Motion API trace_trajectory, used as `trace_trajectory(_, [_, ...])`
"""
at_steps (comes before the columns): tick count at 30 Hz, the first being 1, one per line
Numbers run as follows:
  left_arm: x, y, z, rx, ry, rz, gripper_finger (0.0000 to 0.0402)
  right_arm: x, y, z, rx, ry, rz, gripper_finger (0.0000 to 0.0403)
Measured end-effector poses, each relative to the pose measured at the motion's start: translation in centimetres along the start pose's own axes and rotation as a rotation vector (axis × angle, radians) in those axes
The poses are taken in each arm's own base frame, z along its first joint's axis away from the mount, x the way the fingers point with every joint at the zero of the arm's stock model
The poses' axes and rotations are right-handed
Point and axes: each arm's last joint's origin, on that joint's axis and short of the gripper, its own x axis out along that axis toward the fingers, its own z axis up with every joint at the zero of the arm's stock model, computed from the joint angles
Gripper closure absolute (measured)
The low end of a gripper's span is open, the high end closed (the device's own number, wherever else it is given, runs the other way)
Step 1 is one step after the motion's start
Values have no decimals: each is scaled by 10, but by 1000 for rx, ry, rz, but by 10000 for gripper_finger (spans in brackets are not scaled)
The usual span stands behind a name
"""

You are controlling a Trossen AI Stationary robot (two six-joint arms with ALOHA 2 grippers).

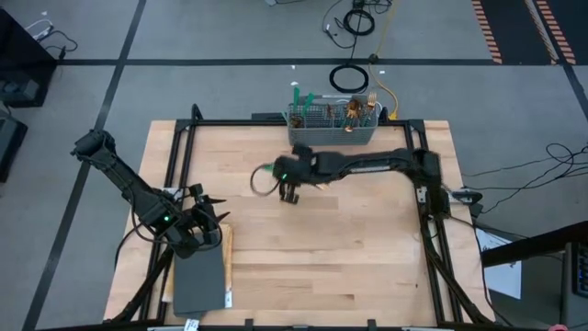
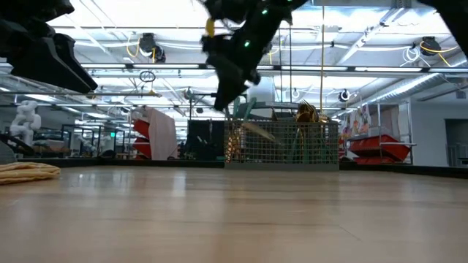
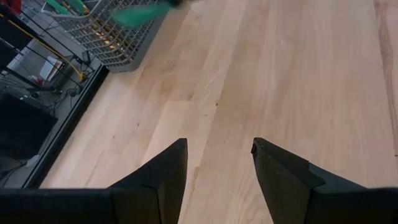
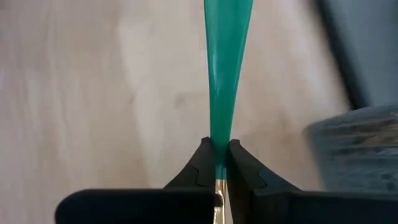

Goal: Sort silverware
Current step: Put the green knife into the gray silverware holder

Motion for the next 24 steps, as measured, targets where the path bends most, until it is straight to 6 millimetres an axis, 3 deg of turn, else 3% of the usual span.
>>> trace_trajectory(3, [0,0,0,0,3,-4,212,-21,-20,0,68,-143,-29,403])
trace_trajectory(9, [0,0,0,1,4,-4,212,-58,-49,-23,179,-502,-75,402])
trace_trajectory(16, [0,0,0,-3,3,-4,212,-57,-90,-43,276,-827,-205,402])
trace_trajectory(24, [0,0,0,-19,3,2,212,-60,-133,-40,281,-1016,-296,402])
